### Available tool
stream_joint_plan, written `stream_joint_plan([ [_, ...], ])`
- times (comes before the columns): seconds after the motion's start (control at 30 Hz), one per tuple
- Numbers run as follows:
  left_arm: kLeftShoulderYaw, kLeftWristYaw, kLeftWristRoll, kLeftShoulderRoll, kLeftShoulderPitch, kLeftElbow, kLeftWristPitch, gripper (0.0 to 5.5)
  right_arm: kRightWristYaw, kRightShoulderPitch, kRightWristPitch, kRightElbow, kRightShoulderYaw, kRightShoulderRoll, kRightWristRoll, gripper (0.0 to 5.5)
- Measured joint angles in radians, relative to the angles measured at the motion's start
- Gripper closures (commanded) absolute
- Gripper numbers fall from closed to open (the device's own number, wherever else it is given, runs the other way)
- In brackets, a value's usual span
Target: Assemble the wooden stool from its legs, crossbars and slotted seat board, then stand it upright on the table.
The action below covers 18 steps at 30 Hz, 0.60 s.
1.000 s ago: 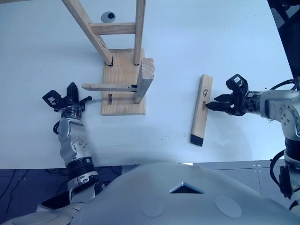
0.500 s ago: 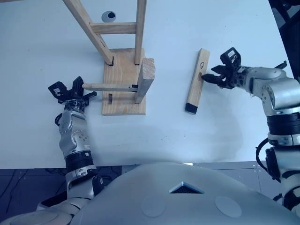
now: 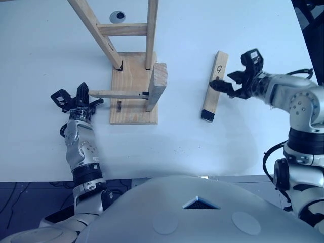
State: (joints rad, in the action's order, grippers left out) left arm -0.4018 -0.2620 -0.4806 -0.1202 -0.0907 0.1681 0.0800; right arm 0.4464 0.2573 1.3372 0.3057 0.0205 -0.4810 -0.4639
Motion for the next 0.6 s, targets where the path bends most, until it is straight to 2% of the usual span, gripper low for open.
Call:
stream_joint_plan([
  [0.37, 0.01, 0.004, 0.006, 0.012, -0.013, -0.006, -0.018, 5.5, -0.037, -0.058, -0.07, 0.005, -0.128, -0.038, 0.081, 0.83],
  [0.6, 0.028, 0.014, 0.019, 0.035, -0.001, 0.01, -0.053, 5.5, -0.034, -0.013, -0.078, -0.047, -0.143, -0.01, 0.082, 0.83],
])
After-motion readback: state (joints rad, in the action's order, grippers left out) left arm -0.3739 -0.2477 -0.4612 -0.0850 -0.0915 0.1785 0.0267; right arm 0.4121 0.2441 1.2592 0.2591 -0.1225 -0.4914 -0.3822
